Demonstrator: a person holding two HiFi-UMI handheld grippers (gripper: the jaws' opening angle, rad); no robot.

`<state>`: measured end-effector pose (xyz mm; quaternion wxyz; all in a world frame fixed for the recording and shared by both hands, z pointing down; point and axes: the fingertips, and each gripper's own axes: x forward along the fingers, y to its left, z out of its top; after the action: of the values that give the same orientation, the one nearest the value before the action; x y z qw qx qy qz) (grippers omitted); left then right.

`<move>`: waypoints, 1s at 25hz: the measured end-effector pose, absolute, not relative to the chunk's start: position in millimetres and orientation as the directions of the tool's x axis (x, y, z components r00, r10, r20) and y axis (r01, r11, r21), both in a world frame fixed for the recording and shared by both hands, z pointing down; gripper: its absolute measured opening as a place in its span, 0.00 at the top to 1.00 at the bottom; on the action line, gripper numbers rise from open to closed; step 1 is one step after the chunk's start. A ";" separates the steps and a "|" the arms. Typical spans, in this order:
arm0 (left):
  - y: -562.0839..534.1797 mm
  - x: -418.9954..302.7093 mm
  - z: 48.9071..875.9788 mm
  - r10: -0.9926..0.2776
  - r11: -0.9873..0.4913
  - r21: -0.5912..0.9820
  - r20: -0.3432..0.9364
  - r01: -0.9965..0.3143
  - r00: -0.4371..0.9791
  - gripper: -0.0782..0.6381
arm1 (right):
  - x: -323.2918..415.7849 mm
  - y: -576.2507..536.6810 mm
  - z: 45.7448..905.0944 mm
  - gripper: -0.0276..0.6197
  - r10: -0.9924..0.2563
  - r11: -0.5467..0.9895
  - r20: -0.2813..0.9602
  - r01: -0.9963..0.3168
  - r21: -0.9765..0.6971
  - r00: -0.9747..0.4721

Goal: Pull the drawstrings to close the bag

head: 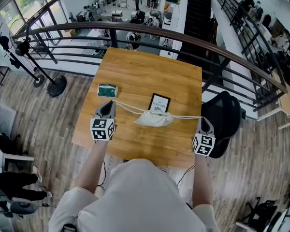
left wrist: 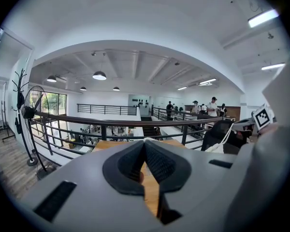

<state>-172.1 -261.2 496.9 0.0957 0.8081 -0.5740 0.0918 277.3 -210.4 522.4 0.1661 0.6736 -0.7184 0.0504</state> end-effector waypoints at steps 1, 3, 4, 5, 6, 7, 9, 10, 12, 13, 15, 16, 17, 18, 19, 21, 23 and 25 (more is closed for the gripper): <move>-260.4 -171.4 496.5 -0.910 -0.324 0.050 0.258 -0.945 0.325 0.90 | 277.9 -209.6 521.9 0.95 -0.951 0.085 0.308 -0.985 0.152 -0.035; -259.8 -170.7 494.9 -0.910 -0.325 0.049 0.258 -0.945 0.326 0.90 | 278.3 -208.7 520.5 0.95 -0.950 0.085 0.310 -0.985 0.153 -0.034; -259.9 -170.7 494.1 -0.910 -0.325 0.049 0.257 -0.944 0.327 0.90 | 278.2 -208.5 519.9 0.95 -0.950 0.085 0.310 -0.985 0.152 -0.034; -260.0 -171.0 493.6 -0.909 -0.326 0.049 0.257 -0.944 0.327 0.90 | 278.2 -208.2 519.8 0.95 -0.950 0.084 0.311 -0.985 0.151 -0.034; -260.0 -171.2 493.4 -0.909 -0.327 0.049 0.257 -0.944 0.328 0.90 | 278.3 -208.0 519.9 0.95 -0.950 0.083 0.311 -0.985 0.150 -0.033; -260.0 -171.5 493.5 -0.909 -0.327 0.049 0.257 -0.944 0.328 0.90 | 278.5 -207.7 520.1 0.95 -0.950 0.082 0.312 -0.985 0.150 -0.031; -259.8 -172.2 494.0 -0.909 -0.327 0.051 0.257 -0.944 0.329 0.90 | 278.8 -207.0 520.1 0.95 -0.949 0.079 0.313 -0.985 0.153 -0.027; -259.6 -172.8 494.5 -0.909 -0.327 0.052 0.257 -0.944 0.329 0.90 | 278.7 -206.6 520.2 0.95 -0.949 0.078 0.314 -0.985 0.154 -0.026; -259.0 -174.8 495.9 -0.909 -0.325 0.054 0.259 -0.944 0.328 0.90 | 277.7 -205.7 520.7 0.95 -0.949 0.076 0.315 -0.985 0.154 -0.023; -258.7 -176.1 496.6 -0.908 -0.325 0.054 0.260 -0.944 0.328 0.90 | 276.8 -205.3 520.9 0.95 -0.949 0.074 0.316 -0.985 0.153 -0.022; -258.6 -178.0 497.0 -0.908 -0.325 0.054 0.261 -0.944 0.328 0.90 | 275.3 -204.6 521.2 0.95 -0.949 0.072 0.316 -0.986 0.151 -0.020; -258.8 -178.5 496.8 -0.908 -0.326 0.055 0.261 -0.944 0.328 0.90 | 274.8 -204.5 521.4 0.95 -0.949 0.070 0.316 -0.986 0.150 -0.020; -259.2 -178.9 496.7 -0.908 -0.326 0.056 0.260 -0.944 0.329 0.90 | 274.5 -204.7 521.6 0.95 -0.949 0.069 0.316 -0.986 0.150 -0.019; -259.7 -179.2 496.6 -0.908 -0.326 0.056 0.260 -0.944 0.329 0.90 | 274.4 -205.0 521.8 0.95 -0.948 0.069 0.316 -0.986 0.149 -0.018; -260.3 -179.4 496.7 -0.908 -0.325 0.057 0.260 -0.944 0.329 0.90 | 274.4 -205.4 521.9 0.95 -0.949 0.068 0.316 -0.987 0.149 -0.018; -261.7 -179.3 497.3 -0.908 -0.325 0.058 0.260 -0.944 0.329 0.90 | 275.1 -206.5 521.8 0.95 -0.949 0.066 0.315 -0.987 0.149 -0.016; -263.1 -179.2 497.8 -0.908 -0.324 0.060 0.259 -0.944 0.328 0.90 | 275.9 -207.8 521.2 0.95 -0.949 0.065 0.313 -0.986 0.151 -0.015; -264.3 -180.7 497.7 -0.909 -0.323 0.062 0.258 -0.944 0.328 0.90 | 274.9 -208.8 520.2 0.95 -0.950 0.064 0.313 -0.986 0.152 -0.013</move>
<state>-180.7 -264.3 497.7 0.1010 0.8085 -0.5731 0.0880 274.9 -208.8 520.2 0.1681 0.6821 -0.7096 0.0544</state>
